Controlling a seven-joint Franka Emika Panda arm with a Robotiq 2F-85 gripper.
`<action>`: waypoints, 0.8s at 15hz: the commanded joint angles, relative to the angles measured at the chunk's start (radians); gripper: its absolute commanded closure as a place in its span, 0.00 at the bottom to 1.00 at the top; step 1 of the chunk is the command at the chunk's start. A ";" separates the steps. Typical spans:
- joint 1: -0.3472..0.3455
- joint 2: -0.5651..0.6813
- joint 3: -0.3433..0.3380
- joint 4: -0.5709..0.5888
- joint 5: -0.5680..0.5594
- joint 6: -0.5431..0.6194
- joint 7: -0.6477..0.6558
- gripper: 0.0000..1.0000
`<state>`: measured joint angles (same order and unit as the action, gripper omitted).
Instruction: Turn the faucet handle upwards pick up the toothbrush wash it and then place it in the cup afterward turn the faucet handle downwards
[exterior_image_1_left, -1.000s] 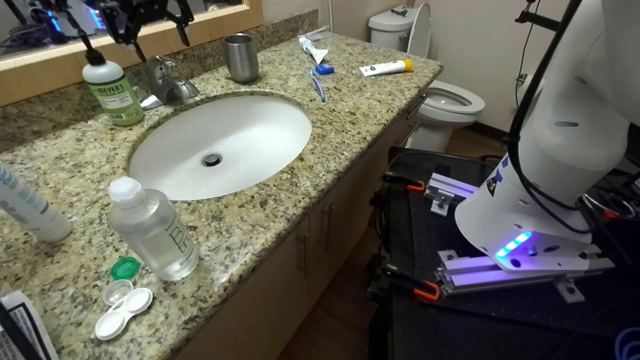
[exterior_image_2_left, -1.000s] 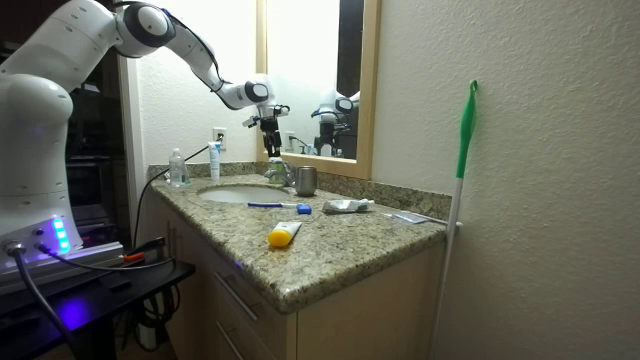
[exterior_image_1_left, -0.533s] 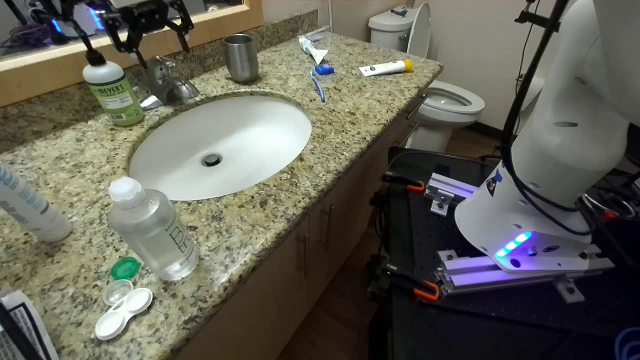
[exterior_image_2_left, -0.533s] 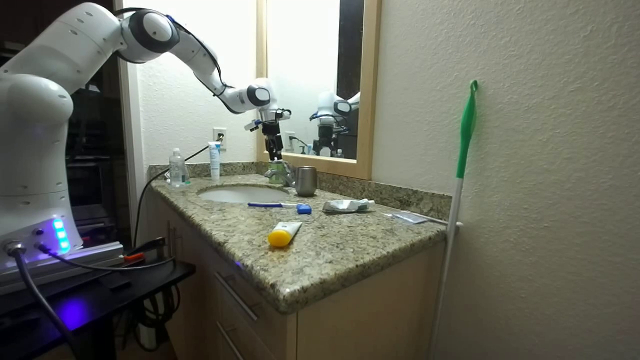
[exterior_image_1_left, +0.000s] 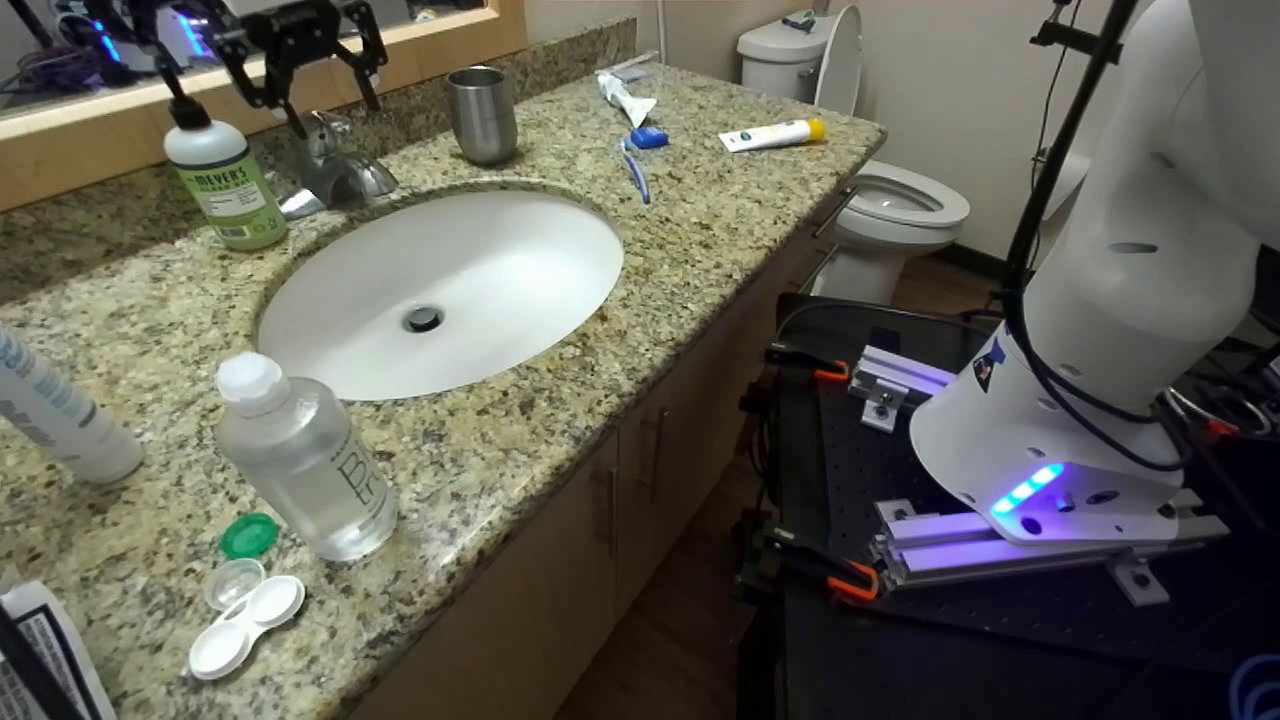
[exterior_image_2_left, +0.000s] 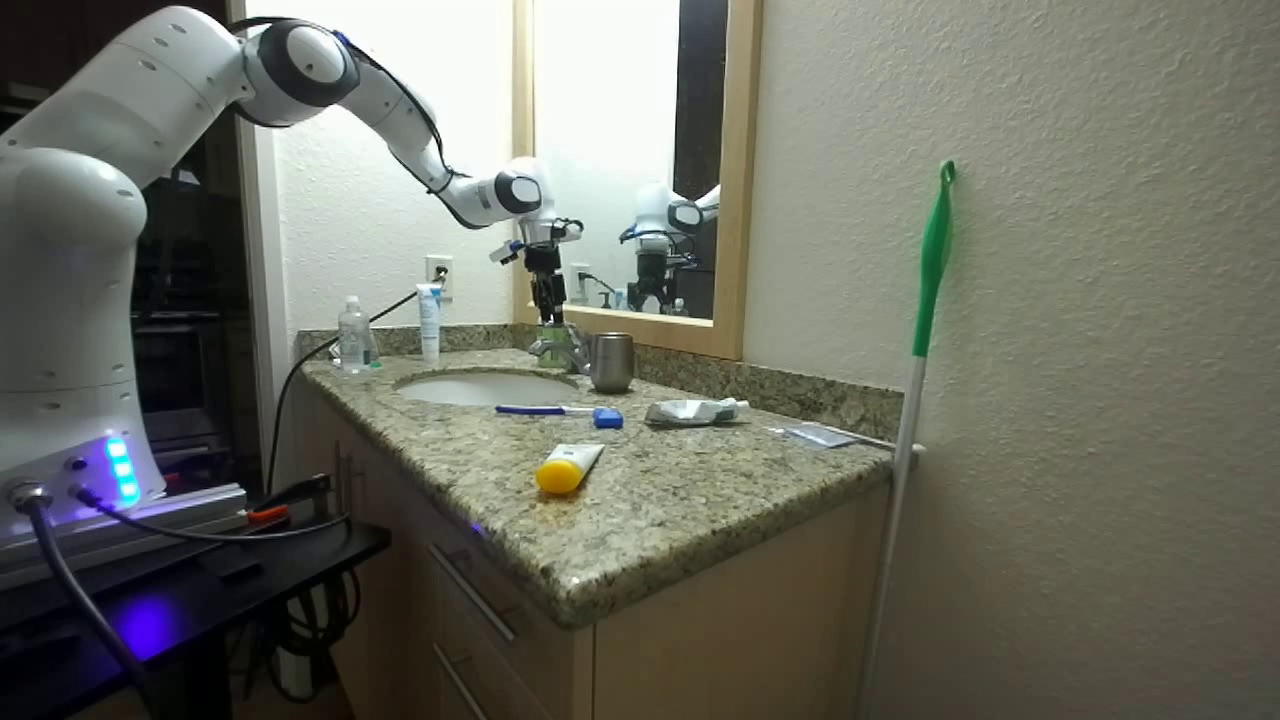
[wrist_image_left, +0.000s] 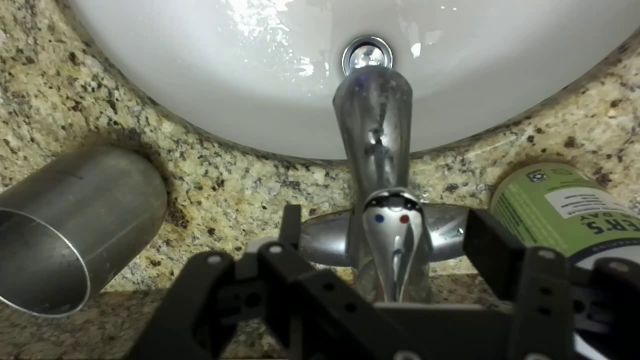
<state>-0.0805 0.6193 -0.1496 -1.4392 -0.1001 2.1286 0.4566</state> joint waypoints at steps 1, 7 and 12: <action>0.008 0.002 -0.009 0.009 0.021 -0.017 -0.011 0.47; 0.006 0.002 -0.008 0.013 0.032 -0.019 -0.001 0.91; -0.028 -0.087 0.025 -0.035 0.162 0.059 -0.007 0.93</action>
<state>-0.0911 0.6117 -0.1509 -1.4399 -0.0318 2.1400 0.4563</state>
